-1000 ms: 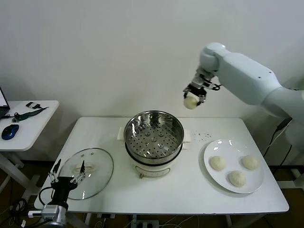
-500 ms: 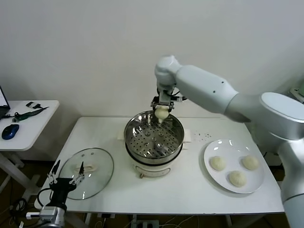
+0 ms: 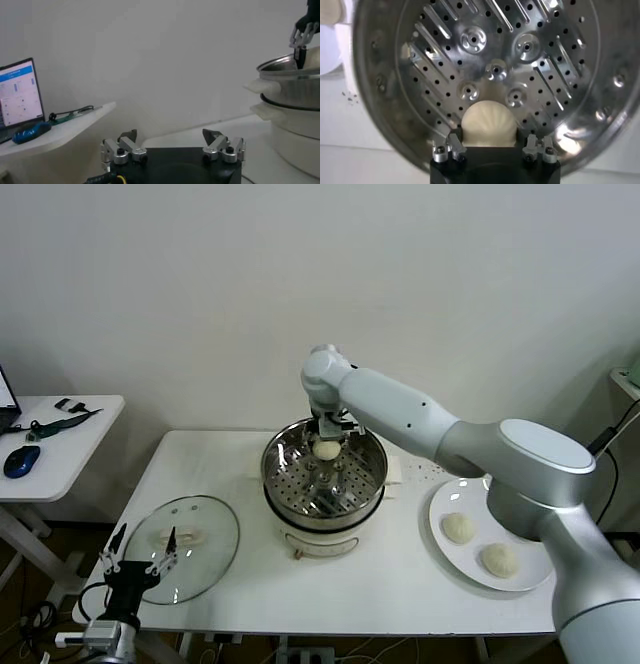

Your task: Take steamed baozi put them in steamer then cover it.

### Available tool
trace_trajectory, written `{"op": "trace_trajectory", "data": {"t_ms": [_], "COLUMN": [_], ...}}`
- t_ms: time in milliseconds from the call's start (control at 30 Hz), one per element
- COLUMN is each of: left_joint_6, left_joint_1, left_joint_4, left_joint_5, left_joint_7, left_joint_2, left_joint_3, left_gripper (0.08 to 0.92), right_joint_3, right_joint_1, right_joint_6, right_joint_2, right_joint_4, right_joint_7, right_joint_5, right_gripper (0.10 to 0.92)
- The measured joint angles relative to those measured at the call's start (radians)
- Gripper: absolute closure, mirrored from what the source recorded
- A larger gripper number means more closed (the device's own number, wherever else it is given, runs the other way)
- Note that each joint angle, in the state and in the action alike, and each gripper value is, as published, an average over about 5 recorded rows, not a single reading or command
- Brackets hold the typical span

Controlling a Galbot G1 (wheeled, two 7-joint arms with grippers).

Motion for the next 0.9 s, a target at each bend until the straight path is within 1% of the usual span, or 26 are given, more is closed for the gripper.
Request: {"op": "trace_trajectory", "data": {"t_ms": [100, 267, 367, 567, 733, 900], "left_joint_6": [0.0, 0.0, -0.001, -0.003, -0.004, -0.002], "left_joint_1": [0.0, 0.0, 0.002, 0.009, 0.015, 0.019], "left_joint_4": [0.002, 0.002, 0.002, -0.003, -0.01, -0.02], "left_joint_5": [0.0, 0.0, 0.0, 0.0, 0.0, 0.0], "left_joint_7": [-0.001, -0.002, -0.003, -0.005, -0.006, -0.006], "left_joint_2": [0.0, -0.001, -0.001, 0.0, 0.002, 0.002], "left_joint_3": [0.0, 0.0, -0.001, -0.003, -0.004, -0.002], "left_gripper": [0.177, 0.177, 0.177, 0.177, 0.177, 0.177], "right_joint_3": [0.005, 0.01, 0.013, 0.011, -0.019, -0.124], "right_joint_1": [-0.01, -0.012, -0.006, 0.034, 0.105, 0.228], "right_joint_6": [0.0, 0.0, 0.001, -0.008, -0.048, -0.168], "right_joint_2": [0.004, 0.002, -0.005, -0.041, -0.111, -0.234], "right_joint_4": [-0.006, -0.004, 0.005, 0.052, 0.121, 0.213], "right_joint_7": [0.004, 0.004, 0.002, -0.01, -0.007, 0.018], "right_joint_5": [-0.01, -0.019, -0.017, 0.02, 0.127, 0.33], "right_gripper": [0.318, 0.219, 0.205, 0.202, 0.203, 0.203]}}
